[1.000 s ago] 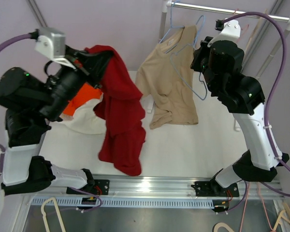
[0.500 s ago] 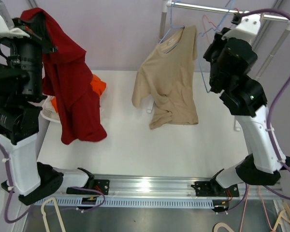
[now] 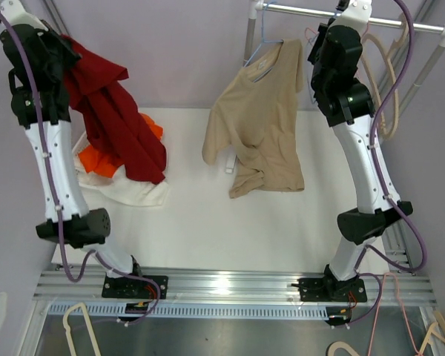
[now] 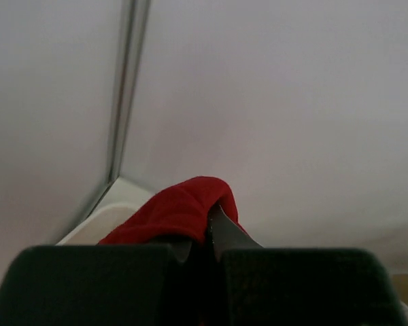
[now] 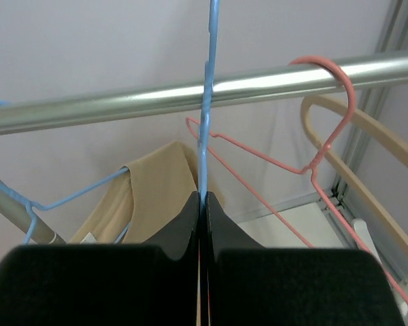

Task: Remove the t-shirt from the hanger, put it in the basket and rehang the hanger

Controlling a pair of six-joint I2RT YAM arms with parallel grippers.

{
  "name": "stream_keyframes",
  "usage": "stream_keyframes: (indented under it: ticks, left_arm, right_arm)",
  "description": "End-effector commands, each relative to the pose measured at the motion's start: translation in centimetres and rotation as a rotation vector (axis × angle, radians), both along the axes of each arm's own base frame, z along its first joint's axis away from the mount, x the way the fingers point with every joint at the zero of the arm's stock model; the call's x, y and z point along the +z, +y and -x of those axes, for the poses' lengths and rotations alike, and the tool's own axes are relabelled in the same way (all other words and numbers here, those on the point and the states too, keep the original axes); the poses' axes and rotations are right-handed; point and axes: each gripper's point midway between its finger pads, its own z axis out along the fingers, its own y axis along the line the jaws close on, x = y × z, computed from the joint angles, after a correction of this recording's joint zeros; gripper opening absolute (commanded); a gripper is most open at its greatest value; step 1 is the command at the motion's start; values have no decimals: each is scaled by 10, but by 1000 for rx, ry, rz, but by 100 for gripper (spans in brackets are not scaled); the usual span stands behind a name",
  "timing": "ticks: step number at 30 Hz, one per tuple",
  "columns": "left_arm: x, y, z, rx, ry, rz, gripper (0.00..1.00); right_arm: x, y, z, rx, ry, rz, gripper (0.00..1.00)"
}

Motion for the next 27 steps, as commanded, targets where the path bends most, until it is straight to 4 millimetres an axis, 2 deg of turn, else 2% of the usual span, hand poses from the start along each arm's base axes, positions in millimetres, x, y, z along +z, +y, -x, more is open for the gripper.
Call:
stream_keyframes:
  ticks: [1, 2, 5, 7, 8, 10, 11, 13, 15, 19, 21, 22, 24, 25, 27]
  left_arm:
    - [-29, 42, -3, 94, 62, 160, 1]
    - [-46, 58, -5, 157, 104, 188, 1]
    - [-71, 92, 1, 302, 168, 214, 1]
    - [-82, 102, 5, 361, 196, 215, 1]
    - [-104, 104, 3, 373, 240, 223, 1]
    - [-113, 100, -1, 351, 242, 237, 1]
    - [-142, 98, -2, 348, 302, 254, 1]
    - [-153, 94, -7, 337, 311, 259, 1]
    - [-187, 92, -10, 339, 385, 271, 1]
    - [-235, 84, -9, 339, 503, 297, 1]
    - [-247, 80, -7, 333, 532, 303, 1]
    - [-259, 76, -4, 326, 561, 310, 1]
    - [-265, 73, -2, 321, 574, 325, 1]
    - [-277, 68, 0, 305, 602, 344, 1]
    - [-287, 62, -1, 275, 623, 360, 1]
  right_arm:
    - [35, 2, -12, 53, -137, -37, 0]
    - [36, 5, -20, 60, -144, -33, 0]
    - [39, 4, -32, 73, -167, -18, 0]
    - [40, 2, -38, 82, -176, -24, 0]
    - [38, 1, -42, 85, -175, -28, 0]
    - [33, -5, -46, 72, -165, -37, 0]
    - [31, -6, -48, 71, -158, -41, 0]
    - [20, -8, -52, 68, -133, -41, 0]
    - [9, -9, -55, 61, -108, -40, 0]
    - [-8, -8, -55, 65, -70, -49, 0]
    - [-13, -8, -53, 66, -61, -55, 0]
    - [-21, -10, -50, 63, -42, -57, 0]
    - [-26, -10, -47, 64, -40, -61, 0]
    - [-31, -11, -44, 62, -26, -59, 0]
    - [-36, -13, -42, 57, -16, -63, 0]
